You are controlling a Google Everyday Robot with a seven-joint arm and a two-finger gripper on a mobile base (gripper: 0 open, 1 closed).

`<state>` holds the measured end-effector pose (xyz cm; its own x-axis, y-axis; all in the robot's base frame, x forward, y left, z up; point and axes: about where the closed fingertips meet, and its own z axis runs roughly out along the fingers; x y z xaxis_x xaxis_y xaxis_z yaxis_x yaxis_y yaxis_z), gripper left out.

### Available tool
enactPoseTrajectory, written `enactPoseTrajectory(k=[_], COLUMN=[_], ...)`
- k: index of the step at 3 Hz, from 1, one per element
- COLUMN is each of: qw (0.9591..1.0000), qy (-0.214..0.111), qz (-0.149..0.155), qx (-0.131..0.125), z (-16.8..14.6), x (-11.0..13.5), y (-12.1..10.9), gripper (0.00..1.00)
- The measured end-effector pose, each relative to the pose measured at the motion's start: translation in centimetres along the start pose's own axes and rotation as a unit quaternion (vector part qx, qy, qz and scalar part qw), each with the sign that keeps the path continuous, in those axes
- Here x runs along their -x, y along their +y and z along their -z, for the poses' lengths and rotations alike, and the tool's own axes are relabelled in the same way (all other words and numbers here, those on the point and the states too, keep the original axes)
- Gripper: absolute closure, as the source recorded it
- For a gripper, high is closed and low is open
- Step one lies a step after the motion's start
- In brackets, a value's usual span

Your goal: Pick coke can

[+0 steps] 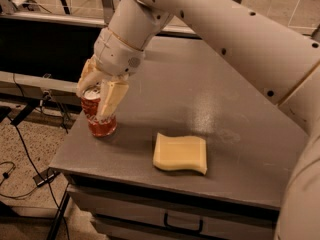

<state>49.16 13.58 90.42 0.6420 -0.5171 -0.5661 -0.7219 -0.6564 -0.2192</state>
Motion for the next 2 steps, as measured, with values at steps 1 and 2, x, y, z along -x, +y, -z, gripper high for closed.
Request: enactPoseTrajectory(k=[1, 2], qw=[1.0000, 1.0000], qy=[0.001, -0.001], qz=[-0.002, -0.007], qx=[0.000, 0.003], z=[0.09, 0.49], x=[-0.23, -0.30], y=[0.10, 0.04], gripper=[0.93, 1.00])
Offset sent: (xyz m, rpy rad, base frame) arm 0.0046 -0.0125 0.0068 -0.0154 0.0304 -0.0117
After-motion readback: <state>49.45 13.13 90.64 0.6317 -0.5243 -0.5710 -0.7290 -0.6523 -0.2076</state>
